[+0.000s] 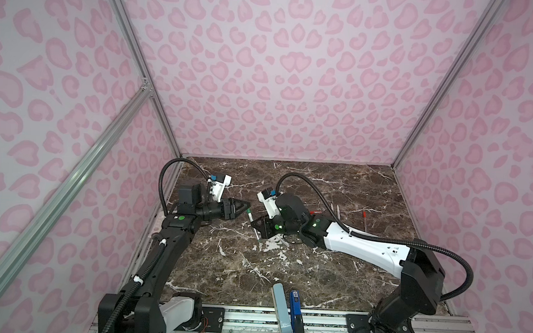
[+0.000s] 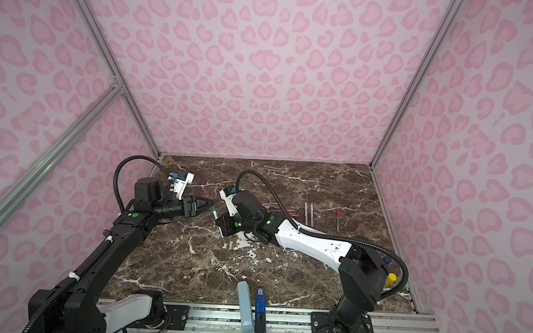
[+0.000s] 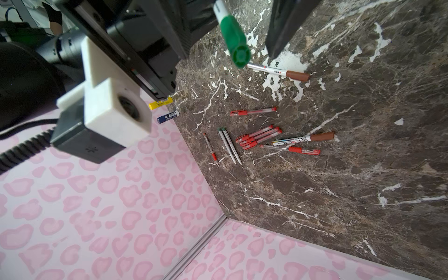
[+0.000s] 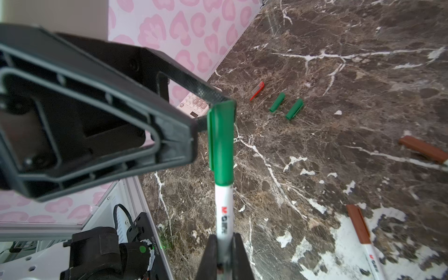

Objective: Open the pen caps
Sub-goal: 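Carry the marker's green cap between the left gripper fingers and close, then pull the right gripper away from the left to draw the marker out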

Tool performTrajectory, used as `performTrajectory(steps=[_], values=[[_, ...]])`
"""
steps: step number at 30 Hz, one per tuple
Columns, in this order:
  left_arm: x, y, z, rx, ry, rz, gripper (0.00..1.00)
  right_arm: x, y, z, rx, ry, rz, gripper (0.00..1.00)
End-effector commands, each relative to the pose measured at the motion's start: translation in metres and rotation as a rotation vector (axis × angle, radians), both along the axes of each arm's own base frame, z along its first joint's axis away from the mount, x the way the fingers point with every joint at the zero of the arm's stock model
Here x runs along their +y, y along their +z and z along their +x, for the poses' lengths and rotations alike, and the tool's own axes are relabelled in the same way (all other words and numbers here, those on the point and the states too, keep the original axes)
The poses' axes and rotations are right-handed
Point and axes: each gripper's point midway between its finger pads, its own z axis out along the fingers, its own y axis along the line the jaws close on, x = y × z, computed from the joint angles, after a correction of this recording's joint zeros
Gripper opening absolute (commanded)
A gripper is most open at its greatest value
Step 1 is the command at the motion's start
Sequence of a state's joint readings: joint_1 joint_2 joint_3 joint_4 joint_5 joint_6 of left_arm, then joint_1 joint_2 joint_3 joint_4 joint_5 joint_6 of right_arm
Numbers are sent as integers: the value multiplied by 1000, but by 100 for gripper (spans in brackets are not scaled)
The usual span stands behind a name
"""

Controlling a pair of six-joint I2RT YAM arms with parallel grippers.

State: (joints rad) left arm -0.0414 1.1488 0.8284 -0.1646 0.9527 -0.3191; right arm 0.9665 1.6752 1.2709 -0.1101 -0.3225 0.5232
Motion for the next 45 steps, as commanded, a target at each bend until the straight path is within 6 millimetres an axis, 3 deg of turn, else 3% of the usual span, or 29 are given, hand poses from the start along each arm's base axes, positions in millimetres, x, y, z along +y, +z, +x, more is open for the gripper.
performTrajectory(steps=[1,9,12,13,19,24,30,37,45], values=[[0,3,1,-30,2,6,50,5,5,-1,-12,0,33,6],[-1,4,-2,-41,-3,10,24,10,8,-2,-16,7,51,6],[1,2,-1,-41,6,25,5,13,6,-2,-8,19,25,5],[2,3,-1,-39,8,29,4,13,7,-3,-14,17,20,5],[1,4,-3,-47,8,23,3,16,3,-3,-11,20,22,19],[0,7,-3,-52,4,6,4,21,3,0,-21,21,25,22],[1,8,-4,-50,9,8,3,23,-7,1,-8,24,2,17],[3,7,-3,-72,14,36,4,14,-31,-4,31,15,-33,1],[19,25,15,-80,100,42,4,1,-62,-15,61,21,-92,0]])
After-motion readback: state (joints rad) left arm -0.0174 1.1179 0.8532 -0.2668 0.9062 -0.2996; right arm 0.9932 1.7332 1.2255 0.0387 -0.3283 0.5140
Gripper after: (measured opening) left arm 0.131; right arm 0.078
